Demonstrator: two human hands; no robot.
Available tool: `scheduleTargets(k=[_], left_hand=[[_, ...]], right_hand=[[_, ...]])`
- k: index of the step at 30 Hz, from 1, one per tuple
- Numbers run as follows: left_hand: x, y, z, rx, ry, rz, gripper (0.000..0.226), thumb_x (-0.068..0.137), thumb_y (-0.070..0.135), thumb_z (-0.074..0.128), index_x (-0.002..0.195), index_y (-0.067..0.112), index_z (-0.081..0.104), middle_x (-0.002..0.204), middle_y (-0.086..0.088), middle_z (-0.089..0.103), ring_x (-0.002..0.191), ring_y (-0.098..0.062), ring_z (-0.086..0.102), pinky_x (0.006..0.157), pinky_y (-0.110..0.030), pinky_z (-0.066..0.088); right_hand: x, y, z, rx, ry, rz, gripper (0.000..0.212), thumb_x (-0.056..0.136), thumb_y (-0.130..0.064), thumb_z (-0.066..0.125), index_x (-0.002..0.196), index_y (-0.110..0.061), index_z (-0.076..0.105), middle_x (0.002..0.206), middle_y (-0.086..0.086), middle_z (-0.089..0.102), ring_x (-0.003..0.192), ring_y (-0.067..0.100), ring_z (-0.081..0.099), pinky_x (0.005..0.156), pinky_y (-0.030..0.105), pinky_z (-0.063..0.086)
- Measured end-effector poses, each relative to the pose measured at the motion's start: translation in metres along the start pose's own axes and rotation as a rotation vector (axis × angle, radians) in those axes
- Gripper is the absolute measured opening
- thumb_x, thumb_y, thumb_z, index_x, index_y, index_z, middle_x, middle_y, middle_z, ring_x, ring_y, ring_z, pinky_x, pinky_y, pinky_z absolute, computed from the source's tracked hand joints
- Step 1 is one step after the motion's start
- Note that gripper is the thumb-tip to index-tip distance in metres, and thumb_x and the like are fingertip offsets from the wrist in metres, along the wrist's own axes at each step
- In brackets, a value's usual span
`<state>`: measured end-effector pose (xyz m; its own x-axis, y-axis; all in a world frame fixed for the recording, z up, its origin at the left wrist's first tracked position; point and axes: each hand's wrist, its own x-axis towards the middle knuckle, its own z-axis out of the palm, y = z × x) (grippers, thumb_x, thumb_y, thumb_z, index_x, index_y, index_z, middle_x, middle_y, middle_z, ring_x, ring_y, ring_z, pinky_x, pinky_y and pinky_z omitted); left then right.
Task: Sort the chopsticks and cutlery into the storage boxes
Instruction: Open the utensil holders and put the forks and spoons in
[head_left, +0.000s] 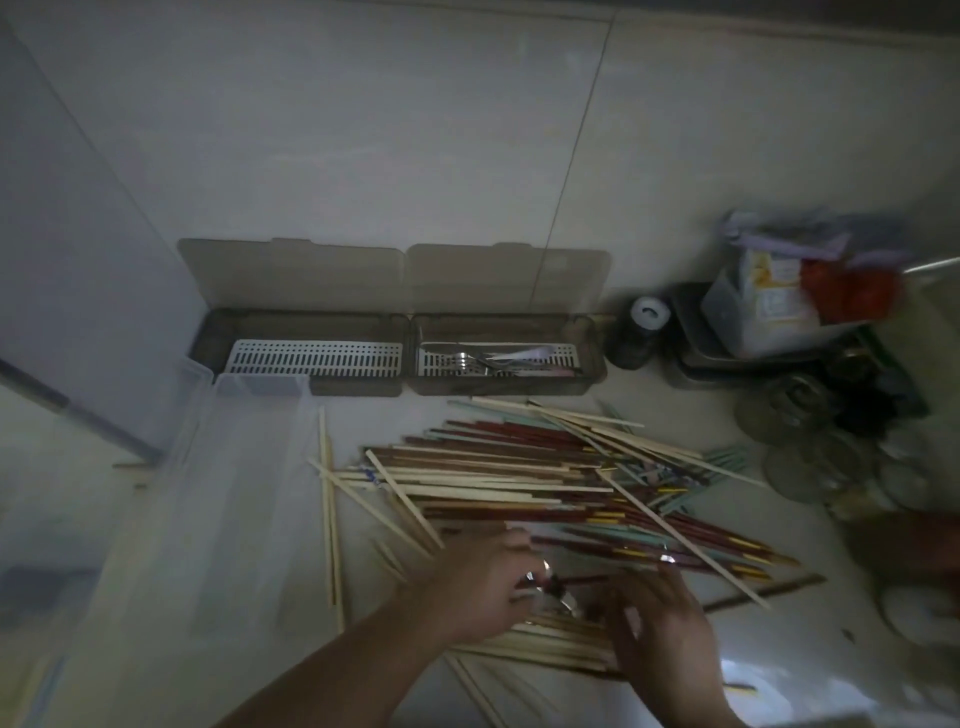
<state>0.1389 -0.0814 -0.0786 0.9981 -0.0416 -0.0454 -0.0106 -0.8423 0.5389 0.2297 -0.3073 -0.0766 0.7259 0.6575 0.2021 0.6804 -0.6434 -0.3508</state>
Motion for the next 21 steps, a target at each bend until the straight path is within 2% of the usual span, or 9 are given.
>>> scheduleTargets(k=[2, 5, 10, 13, 16, 19, 21], left_hand=[[-0.001, 0.002, 0.009, 0.059, -0.012, 0.118, 0.030, 0.088, 0.051, 0.049, 0.108, 0.032, 0.063, 0.111, 0.012, 0.056, 0.104, -0.013, 0.048, 0.087, -0.031, 0.037], [-0.005, 0.003, 0.018, 0.201, 0.027, 0.226, 0.036, 0.088, 0.056, 0.049, 0.113, 0.033, 0.059, 0.118, 0.010, 0.054, 0.105, -0.016, 0.048, 0.087, -0.035, 0.038], [-0.013, 0.005, 0.020, 0.383, 0.028, 0.238, 0.046, 0.091, 0.061, 0.041, 0.124, 0.031, 0.052, 0.129, 0.003, 0.051, 0.112, -0.023, 0.048, 0.096, -0.043, 0.027], [-0.016, 0.006, 0.019, 0.426, -0.006, 0.245, 0.049, 0.091, 0.063, 0.038, 0.130, 0.034, 0.047, 0.134, 0.002, 0.048, 0.118, -0.025, 0.045, 0.104, -0.051, 0.029], [-0.021, 0.005, 0.021, 0.459, -0.055, 0.318, 0.045, 0.092, 0.061, 0.039, 0.128, 0.036, 0.048, 0.137, 0.003, 0.048, 0.123, -0.025, 0.045, 0.108, -0.053, 0.032], [-0.025, 0.001, 0.022, 0.438, -0.045, 0.333, 0.038, 0.094, 0.056, 0.042, 0.124, 0.035, 0.050, 0.138, 0.004, 0.049, 0.125, -0.024, 0.047, 0.108, -0.054, 0.033], [-0.028, -0.002, 0.022, 0.417, -0.035, 0.332, 0.035, 0.095, 0.054, 0.043, 0.121, 0.034, 0.052, 0.137, 0.004, 0.051, 0.125, -0.024, 0.048, 0.108, -0.052, 0.034]], right_hand=[[-0.020, 0.010, -0.002, -0.009, 0.024, 0.072, 0.027, 0.080, -0.036, 0.052, 0.083, -0.023, 0.075, 0.083, -0.005, 0.069, 0.080, 0.031, 0.065, 0.075, 0.033, 0.048], [-0.038, 0.020, -0.003, -0.051, 0.017, 0.034, 0.035, 0.090, -0.043, 0.045, 0.088, -0.026, 0.077, 0.093, -0.006, 0.071, 0.083, 0.028, 0.065, 0.071, 0.034, 0.050], [-0.047, 0.023, 0.004, -0.068, 0.040, 0.008, 0.027, 0.079, -0.039, 0.055, 0.084, -0.020, 0.074, 0.099, 0.000, 0.068, 0.091, 0.031, 0.060, 0.073, 0.035, 0.048], [-0.050, 0.027, 0.014, -0.050, 0.046, -0.038, 0.028, 0.089, -0.039, 0.052, 0.088, -0.021, 0.073, 0.101, 0.000, 0.067, 0.093, 0.034, 0.059, 0.076, 0.039, 0.048], [-0.044, 0.031, 0.017, -0.060, 0.035, -0.041, 0.029, 0.093, -0.042, 0.048, 0.094, -0.028, 0.073, 0.103, -0.004, 0.065, 0.094, 0.031, 0.059, 0.077, 0.038, 0.045], [-0.029, 0.029, 0.017, -0.136, -0.008, -0.078, 0.016, 0.081, -0.042, 0.060, 0.091, -0.033, 0.068, 0.105, -0.005, 0.061, 0.097, 0.031, 0.055, 0.075, 0.037, 0.041], [-0.016, 0.027, 0.016, -0.189, -0.057, -0.141, 0.016, 0.075, -0.042, 0.068, 0.089, -0.035, 0.063, 0.107, -0.006, 0.057, 0.099, 0.031, 0.052, 0.075, 0.038, 0.039]])
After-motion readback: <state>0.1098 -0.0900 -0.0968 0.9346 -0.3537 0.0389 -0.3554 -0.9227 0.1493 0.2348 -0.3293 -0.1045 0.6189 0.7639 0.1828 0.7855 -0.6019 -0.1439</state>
